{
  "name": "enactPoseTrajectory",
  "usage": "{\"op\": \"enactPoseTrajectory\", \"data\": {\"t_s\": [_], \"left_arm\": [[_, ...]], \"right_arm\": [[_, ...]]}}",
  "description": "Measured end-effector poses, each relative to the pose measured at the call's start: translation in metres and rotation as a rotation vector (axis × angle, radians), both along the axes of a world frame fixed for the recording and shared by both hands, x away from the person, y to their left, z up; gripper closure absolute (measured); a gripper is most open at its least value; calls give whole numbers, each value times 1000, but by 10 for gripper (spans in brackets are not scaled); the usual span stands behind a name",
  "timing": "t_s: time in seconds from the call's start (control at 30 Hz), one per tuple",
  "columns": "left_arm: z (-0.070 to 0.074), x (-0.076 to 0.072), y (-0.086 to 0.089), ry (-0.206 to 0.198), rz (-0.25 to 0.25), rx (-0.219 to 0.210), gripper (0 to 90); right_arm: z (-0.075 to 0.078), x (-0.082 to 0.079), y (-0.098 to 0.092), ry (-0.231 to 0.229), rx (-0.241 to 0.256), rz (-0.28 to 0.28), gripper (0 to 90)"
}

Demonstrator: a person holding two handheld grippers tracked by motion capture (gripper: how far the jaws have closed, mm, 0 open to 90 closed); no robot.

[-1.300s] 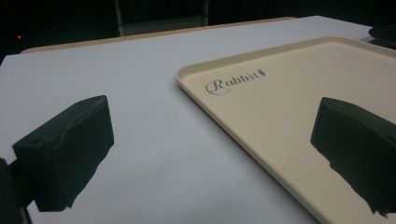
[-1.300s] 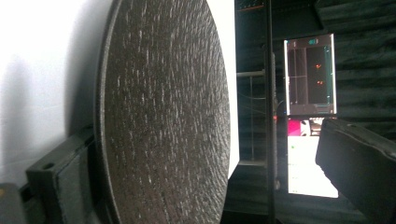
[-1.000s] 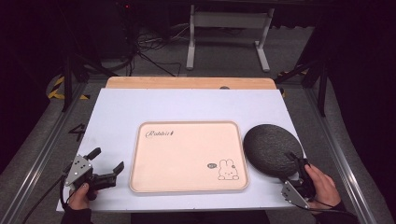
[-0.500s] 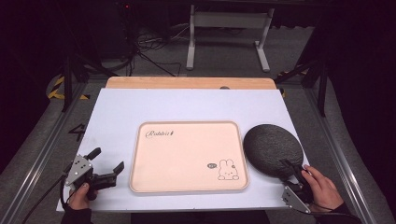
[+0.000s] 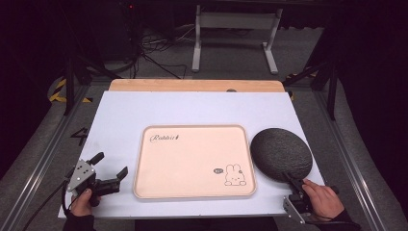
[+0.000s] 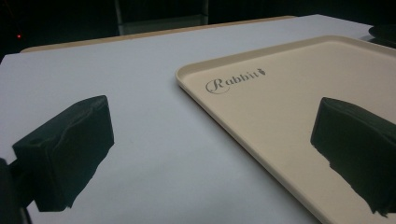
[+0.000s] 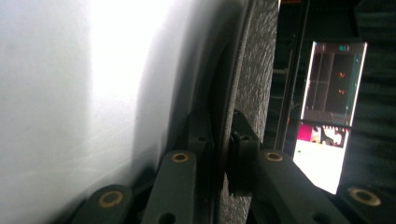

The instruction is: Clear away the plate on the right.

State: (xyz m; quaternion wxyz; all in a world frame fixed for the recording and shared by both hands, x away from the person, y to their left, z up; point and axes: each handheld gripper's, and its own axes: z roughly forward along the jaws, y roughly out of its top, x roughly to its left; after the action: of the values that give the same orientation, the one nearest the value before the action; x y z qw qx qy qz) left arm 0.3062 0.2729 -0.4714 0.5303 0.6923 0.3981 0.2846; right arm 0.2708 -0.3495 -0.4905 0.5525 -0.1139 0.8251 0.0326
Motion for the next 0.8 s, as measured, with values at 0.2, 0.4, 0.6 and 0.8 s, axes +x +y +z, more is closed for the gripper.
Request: {"op": "enactPoseTrajectory", "data": {"t_s": [0.2,0.4,0.6,0.8], "left_arm": [[0,0,0,0,0,-1,2],[0,0,0,0,0,-1,2],[0,0,0,0,-1,-1,2],[0,0,0,1,1,-3,2]], "right_arm": [[0,-1,1,3,37,-29,847],[4,-1,3,-2,41,-48,854],[12,0,5,11,38,-59,855],[19,1,9,18,20,-66,845]]}}
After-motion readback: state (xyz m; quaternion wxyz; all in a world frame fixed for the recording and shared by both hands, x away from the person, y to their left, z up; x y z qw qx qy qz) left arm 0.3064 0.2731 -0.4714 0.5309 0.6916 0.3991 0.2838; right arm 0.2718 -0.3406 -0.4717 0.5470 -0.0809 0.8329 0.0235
